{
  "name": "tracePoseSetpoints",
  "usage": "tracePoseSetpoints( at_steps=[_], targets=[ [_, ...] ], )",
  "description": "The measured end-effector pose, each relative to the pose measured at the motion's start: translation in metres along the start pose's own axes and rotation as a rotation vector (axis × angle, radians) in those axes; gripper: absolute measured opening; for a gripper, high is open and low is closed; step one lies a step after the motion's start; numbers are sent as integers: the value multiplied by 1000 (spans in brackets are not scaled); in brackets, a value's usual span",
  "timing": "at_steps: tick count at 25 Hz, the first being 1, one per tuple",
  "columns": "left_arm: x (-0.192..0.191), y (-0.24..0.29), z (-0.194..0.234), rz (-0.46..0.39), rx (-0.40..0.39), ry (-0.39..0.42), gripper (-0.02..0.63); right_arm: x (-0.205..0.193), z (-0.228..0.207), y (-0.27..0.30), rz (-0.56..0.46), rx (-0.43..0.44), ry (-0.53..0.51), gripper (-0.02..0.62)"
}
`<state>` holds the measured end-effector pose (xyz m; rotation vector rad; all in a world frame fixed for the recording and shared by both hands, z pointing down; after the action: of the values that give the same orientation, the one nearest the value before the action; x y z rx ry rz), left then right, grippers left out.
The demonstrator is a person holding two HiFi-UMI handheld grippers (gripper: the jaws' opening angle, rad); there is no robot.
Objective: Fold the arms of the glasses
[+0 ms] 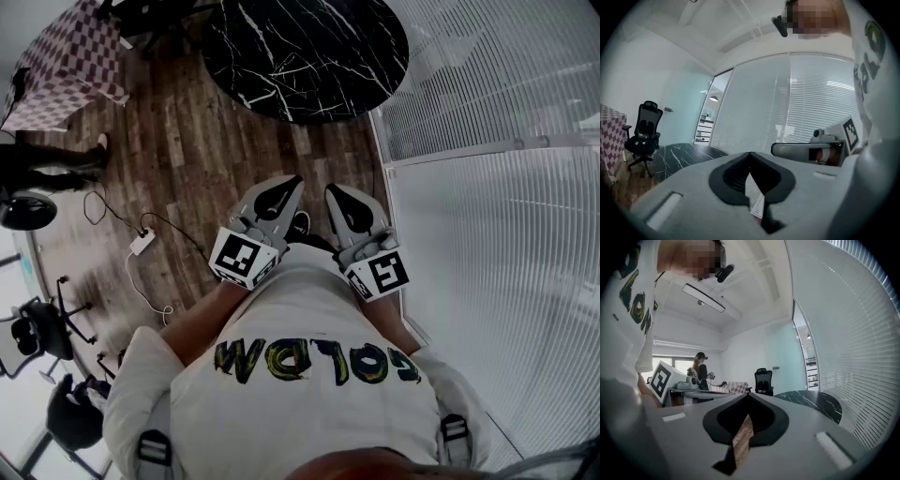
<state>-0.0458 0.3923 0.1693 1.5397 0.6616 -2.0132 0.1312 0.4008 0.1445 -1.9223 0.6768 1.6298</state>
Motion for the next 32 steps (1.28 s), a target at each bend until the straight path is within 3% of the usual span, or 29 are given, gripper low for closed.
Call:
tracePoseSetpoints(
  at_steps=[20,32],
  targets=[
    [-11,23,-19,33,21,-9,3,-2,-32,-15,-3,8,46,3],
    [-15,51,39,30,60,-27,3,-16,-59,37,23,10,52,3]
  ],
)
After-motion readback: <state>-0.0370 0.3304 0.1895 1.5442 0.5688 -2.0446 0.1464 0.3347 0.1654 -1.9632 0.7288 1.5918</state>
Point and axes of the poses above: the fingertips, and each gripper's own axes: y forward along the fingers, z to its left, x out of its top, the point moved 10 cm from there along -y, backward along the fingers, and after that the axes turned 12 degrees about -z, right-handed, at the moved point
